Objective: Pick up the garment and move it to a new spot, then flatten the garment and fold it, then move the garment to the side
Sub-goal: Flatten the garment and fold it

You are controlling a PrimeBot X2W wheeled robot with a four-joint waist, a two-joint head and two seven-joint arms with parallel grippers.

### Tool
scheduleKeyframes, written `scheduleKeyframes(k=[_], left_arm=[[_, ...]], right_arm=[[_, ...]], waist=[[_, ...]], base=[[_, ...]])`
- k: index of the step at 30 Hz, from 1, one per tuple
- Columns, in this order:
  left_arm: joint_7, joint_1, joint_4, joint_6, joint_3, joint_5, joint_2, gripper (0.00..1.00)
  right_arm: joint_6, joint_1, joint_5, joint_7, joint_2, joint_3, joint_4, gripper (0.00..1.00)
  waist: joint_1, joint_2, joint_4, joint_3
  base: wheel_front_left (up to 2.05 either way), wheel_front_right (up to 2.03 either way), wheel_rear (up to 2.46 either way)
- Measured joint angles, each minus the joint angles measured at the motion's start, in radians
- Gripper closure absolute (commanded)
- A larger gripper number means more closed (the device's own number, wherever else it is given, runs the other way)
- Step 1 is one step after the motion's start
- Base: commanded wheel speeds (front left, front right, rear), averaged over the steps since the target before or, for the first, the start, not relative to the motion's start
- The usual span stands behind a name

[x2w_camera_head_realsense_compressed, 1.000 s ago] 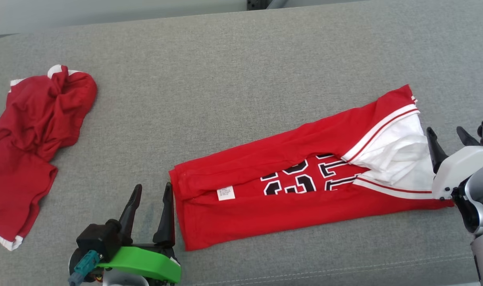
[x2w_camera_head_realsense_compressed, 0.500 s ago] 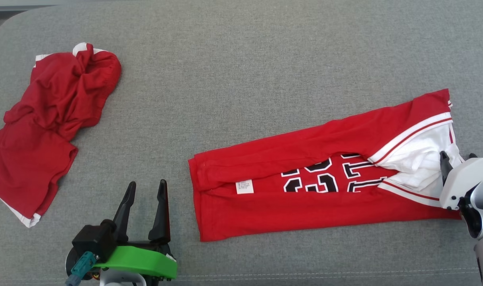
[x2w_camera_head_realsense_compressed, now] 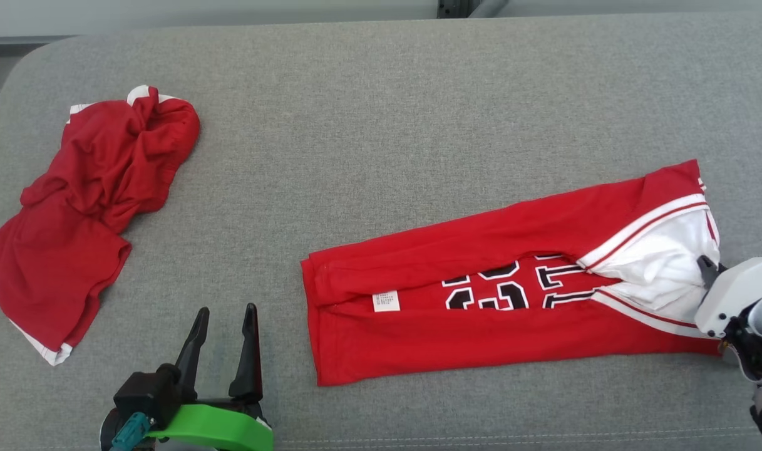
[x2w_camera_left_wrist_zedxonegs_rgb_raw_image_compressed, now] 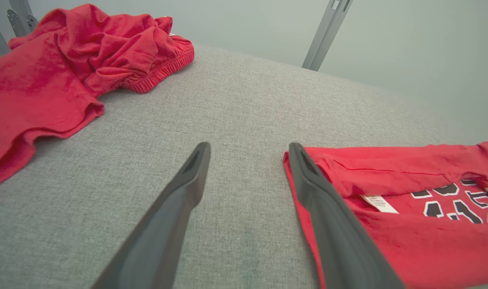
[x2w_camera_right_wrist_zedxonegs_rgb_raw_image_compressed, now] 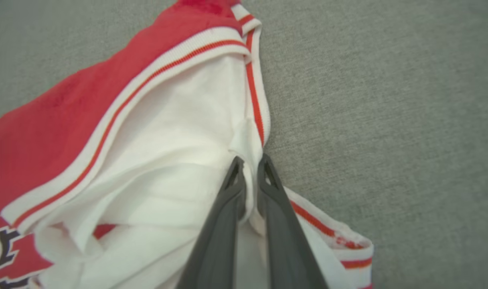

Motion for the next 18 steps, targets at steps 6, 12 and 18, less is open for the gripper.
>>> scheduleKeyframes(k=[6, 12, 18], left_arm=[[0.0, 0.02, 0.018, -0.019, 0.028, 0.022, -0.01, 0.0], [0.0, 0.027, 0.039, -0.032, 0.031, 0.034, -0.021, 0.0], [0.0, 0.049, 0.044, -0.035, 0.04, 0.034, -0.03, 0.0]], right_arm=[[0.0, 0.007, 0.025, -0.014, -0.086, -0.085, 0.029, 1.0], [0.0, 0.013, 0.023, -0.033, -0.15, -0.169, 0.004, 1.0], [-0.001, 0.05, 0.054, -0.01, -0.081, -0.053, -0.201, 1.0]], waist=[[0.0, 0.0, -0.01, -0.041], [0.0, 0.0, -0.009, -0.067], [0.0, 0.0, -0.006, -0.08]], base=[[0.0, 0.0, 0.0], [0.0, 0.0, 0.0], [0.0, 0.0, 0.0]])
